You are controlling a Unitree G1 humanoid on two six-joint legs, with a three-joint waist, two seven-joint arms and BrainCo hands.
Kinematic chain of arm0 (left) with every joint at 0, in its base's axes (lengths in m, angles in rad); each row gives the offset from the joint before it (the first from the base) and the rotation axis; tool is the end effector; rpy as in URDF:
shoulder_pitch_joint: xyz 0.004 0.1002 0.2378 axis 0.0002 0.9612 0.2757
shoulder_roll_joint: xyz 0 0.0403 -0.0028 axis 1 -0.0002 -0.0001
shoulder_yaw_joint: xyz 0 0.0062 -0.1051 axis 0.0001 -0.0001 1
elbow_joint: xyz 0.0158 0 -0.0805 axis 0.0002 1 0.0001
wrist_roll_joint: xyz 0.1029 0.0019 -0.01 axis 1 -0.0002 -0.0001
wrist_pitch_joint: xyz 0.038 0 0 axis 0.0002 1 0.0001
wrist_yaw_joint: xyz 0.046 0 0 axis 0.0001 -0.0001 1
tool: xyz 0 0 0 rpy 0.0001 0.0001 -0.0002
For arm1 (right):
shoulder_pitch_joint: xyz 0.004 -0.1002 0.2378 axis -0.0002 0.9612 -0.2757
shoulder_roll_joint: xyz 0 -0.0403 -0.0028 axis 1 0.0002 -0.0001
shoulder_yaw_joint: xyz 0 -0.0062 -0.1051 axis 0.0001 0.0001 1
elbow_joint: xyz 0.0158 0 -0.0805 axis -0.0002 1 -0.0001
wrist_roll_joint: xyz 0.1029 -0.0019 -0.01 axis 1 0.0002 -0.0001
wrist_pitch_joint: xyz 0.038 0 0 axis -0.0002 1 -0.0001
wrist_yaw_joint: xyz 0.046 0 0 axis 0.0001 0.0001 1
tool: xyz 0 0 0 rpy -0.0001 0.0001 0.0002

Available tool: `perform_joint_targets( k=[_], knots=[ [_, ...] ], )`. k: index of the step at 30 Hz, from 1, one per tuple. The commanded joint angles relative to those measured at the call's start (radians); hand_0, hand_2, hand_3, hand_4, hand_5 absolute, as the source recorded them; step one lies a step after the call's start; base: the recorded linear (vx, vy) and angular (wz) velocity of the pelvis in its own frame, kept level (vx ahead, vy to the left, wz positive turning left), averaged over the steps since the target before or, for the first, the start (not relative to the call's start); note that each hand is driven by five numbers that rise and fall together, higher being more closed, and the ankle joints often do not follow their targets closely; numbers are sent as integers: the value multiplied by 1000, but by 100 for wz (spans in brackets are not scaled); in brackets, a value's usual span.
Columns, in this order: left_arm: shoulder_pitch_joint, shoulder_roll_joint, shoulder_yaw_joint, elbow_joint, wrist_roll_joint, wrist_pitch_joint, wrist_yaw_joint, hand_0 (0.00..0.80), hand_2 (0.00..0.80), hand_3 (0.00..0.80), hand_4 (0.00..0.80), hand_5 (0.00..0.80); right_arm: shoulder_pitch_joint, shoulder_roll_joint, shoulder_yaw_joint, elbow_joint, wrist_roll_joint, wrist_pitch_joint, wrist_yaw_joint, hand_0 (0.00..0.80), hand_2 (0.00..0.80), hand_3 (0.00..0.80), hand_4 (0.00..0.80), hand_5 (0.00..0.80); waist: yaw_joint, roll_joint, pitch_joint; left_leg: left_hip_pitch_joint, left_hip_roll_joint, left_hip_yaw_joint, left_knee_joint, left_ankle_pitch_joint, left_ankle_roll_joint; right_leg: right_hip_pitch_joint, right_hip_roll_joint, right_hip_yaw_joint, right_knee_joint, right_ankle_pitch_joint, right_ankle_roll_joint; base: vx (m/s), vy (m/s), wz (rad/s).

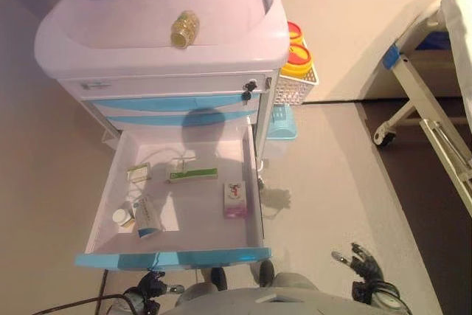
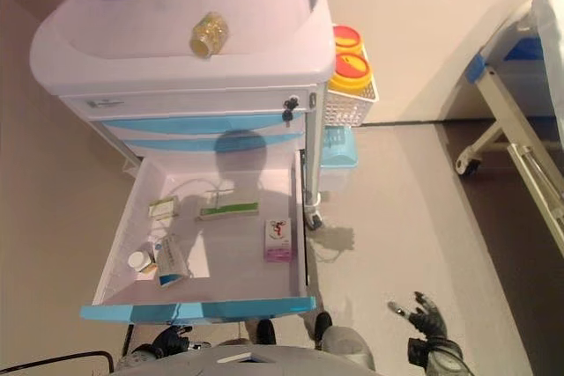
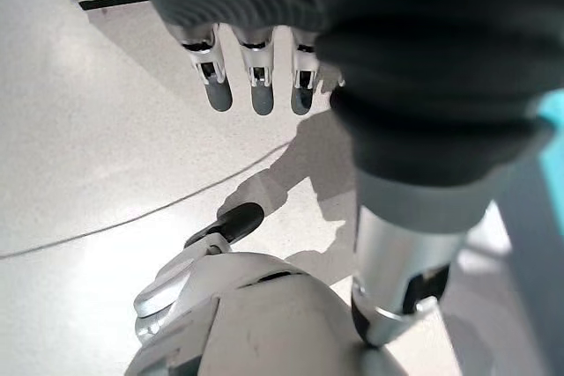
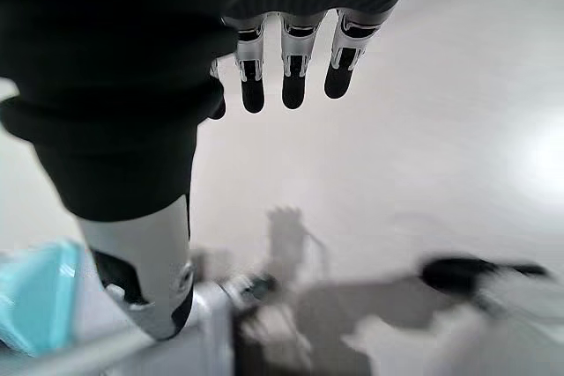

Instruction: Open the drawer and pick up the medicine

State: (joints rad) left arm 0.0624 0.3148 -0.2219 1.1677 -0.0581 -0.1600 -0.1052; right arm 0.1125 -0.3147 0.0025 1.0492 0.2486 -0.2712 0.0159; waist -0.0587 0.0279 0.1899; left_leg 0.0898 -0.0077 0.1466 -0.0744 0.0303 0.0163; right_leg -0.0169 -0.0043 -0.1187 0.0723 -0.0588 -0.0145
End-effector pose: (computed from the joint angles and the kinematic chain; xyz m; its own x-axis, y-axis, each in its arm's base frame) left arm 0.0655 0.2426 -0.1131 0.4482 0.0669 -0.8914 0.2165 0.9594 0.1809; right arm 0.0729 -0.2605 -0.0996 0.6253 -0.2849 -0.7265 0.2093 0.9581 -0.1955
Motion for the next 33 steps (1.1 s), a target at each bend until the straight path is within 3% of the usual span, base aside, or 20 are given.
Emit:
perform_joint_targets(
  k=[1, 8, 12, 14, 20, 27, 33],
  knots=[
    [-61, -27, 5, 21, -41, -80, 11, 0, 0, 0, 0, 0, -50, -18, 39, 1, -50, -66, 9, 0, 0, 0, 0, 0, -21, 2, 56, -75, -49, -14, 117, -119, 45, -80, -41, -13, 125, -45, 75, -95, 75, -14],
    [-130, 6, -61, -61, 34, -158, 124, 0, 0, 0, 0, 0, -108, -80, 135, -108, -173, -132, -76, 0, 0, 0, 0, 0, -38, 9, 197, -265, -35, 7, 265, -117, 50, -275, -47, -6, 282, -65, 43, -155, 73, -17],
    [-181, 72, -109, -175, 111, -128, 194, 0, 0, 0, 0, 0, -148, -156, 194, -205, -182, -92, -76, 0, 0, 0, 0, 0, -36, 1, 255, -388, -31, 15, 391, -133, 51, -379, -45, -11, 370, -76, 21, -101, 34, -9],
    [-200, 105, -112, -237, 129, -108, 206, 0, 0, 0, 0, 0, -156, -189, 200, -251, -158, -68, -83, 0, 0, 0, 0, 0, -37, 0, 274, -439, -28, 16, 457, -165, 48, -424, -40, -10, 429, -108, 19, 10, 39, -6],
    [-253, 203, -97, -357, 198, -91, 282, 0, 0, 0, 0, 0, -146, -228, 195, -288, -150, -13, -49, 0, 0, 0, 0, 0, -46, 0, 295, -535, -21, 24, 542, -184, 53, -518, -29, -1, 499, -117, 8, 26, 38, -5],
    [-395, 411, -27, -422, 136, 0, 264, 0, 0, 0, 0, 0, -121, -277, 183, -362, -169, -7, -28, 0, 0, 0, 0, 0, -81, -13, 311, -627, -15, 28, 625, -204, 57, -602, -10, 43, 530, -100, 5, 63, 60, -13],
    [-642, 624, 32, -377, -13, 149, 212, 0, 0, 0, 0, 0, -105, -296, 196, -419, -166, -25, -46, 0, 0, 0, 0, 0, -120, -19, 321, -668, -12, 43, 654, -209, 64, -642, 9, 77, 525, -82, 3, 46, 49, -14]
  ],
)
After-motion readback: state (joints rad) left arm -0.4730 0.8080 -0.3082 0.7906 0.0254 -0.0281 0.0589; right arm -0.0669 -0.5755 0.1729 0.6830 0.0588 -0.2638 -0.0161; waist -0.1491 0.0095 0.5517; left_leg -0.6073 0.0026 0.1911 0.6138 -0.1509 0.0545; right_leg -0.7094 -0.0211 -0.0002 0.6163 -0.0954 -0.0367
